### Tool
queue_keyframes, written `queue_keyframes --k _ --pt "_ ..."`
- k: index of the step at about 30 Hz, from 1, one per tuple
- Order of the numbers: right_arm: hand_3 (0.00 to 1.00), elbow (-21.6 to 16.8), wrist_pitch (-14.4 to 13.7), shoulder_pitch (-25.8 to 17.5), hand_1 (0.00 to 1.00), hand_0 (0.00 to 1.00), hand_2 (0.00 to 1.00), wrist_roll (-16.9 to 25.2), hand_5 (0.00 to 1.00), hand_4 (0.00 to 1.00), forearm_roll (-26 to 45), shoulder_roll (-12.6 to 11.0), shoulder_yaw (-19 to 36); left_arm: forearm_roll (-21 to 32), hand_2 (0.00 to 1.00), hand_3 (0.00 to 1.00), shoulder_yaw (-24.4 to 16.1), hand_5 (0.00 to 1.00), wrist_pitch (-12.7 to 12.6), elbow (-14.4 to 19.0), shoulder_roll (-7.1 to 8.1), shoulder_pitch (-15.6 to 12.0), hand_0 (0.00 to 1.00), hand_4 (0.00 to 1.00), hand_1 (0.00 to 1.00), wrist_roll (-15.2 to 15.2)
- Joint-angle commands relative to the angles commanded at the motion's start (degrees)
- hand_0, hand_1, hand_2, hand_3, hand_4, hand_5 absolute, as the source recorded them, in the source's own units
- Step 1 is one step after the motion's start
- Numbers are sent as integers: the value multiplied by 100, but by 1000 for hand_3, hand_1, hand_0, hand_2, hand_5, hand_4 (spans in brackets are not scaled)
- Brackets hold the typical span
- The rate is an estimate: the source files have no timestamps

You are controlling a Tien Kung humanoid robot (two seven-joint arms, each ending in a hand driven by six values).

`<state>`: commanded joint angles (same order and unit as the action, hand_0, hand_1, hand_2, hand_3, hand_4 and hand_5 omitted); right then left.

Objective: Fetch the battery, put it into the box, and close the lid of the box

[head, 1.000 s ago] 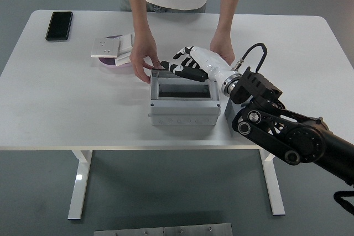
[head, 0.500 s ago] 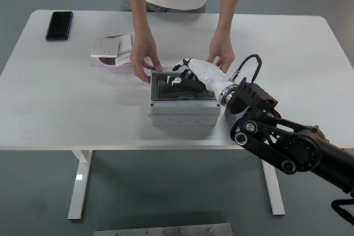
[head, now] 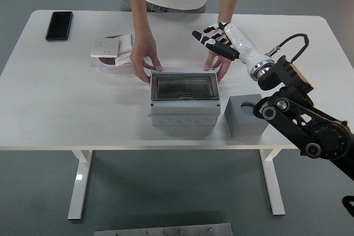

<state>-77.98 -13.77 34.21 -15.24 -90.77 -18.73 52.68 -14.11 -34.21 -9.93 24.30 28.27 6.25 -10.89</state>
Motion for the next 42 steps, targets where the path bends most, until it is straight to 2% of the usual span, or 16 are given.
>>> queue_keyframes --k 1,2,7,8,13,14,19,21,26,31,32,36,37,38,42 --pt "730 2 -56 -113 588 542 607 158 998 926 170 -31 169 15 599 560 8 2 2 -1 -3 -3 607 403 738 5" --pt "706 0 -89 -212 485 498 568 294 998 909 320 -54 316 32 596 559 16 2 4 -2 -7 -6 607 402 738 11" --pt "706 79 -99 -715 485 498 568 965 998 909 1168 -88 1010 90 596 559 42 2 15 -1 -28 -41 607 402 738 21" --pt "605 143 -62 -852 390 442 515 1151 789 832 1421 -66 1194 110 597 559 53 2 18 -1 -32 -52 606 403 738 28" --pt "605 351 31 -1209 390 442 515 1794 789 832 2341 132 1795 161 597 559 75 2 29 -3 -49 -76 606 403 738 48" --pt "537 396 44 -1282 342 384 463 1946 499 792 2534 220 1940 176 596 559 82 2 33 -4 -56 -79 606 402 738 55" --pt "537 508 82 -1458 342 384 463 2536 499 792 3284 565 2462 187 596 559 85 2 52 -5 -74 -81 606 402 738 53" --pt "516 518 105 -1502 356 397 438 2711 459 772 3551 681 2580 205 596 560 90 2 55 -6 -74 -83 606 404 738 57" --pt "511 424 136 -1580 366 418 435 2868 441 753 3872 860 2744 255 595 560 115 2 62 -2 -79 -123 604 404 737 57" --pt "511 300 163 -1616 366 418 435 2868 441 753 3895 887 2809 313 595 560 148 2 63 7 -76 -195 604 404 737 62" --pt "517 269 170 -1624 373 448 458 2853 426 740 3880 881 2817 332 595 561 158 2 62 8 -74 -210 603 404 735 69" --pt "517 196 226 -1655 373 448 458 2755 426 740 3821 863 2809 392 595 561 198 2 67 10 -71 -247 603 404 735 88" --pt "517 188 262 -1665 373 448 458 2702 426 740 3797 860 2802 399 595 561 204 2 69 10 -71 -253 603 404 735 90" --pt "534 182 307 -1676 405 506 487 2637 421 738 3770 858 2794 410 595 561 212 2 71 9 -70 -259 602 404 735 94" --pt "534 189 503 -1719 405 506 487 2391 421 738 3684 849 2774 453 595 561 242 2 80 9 -68 -283 602 404 735 105"
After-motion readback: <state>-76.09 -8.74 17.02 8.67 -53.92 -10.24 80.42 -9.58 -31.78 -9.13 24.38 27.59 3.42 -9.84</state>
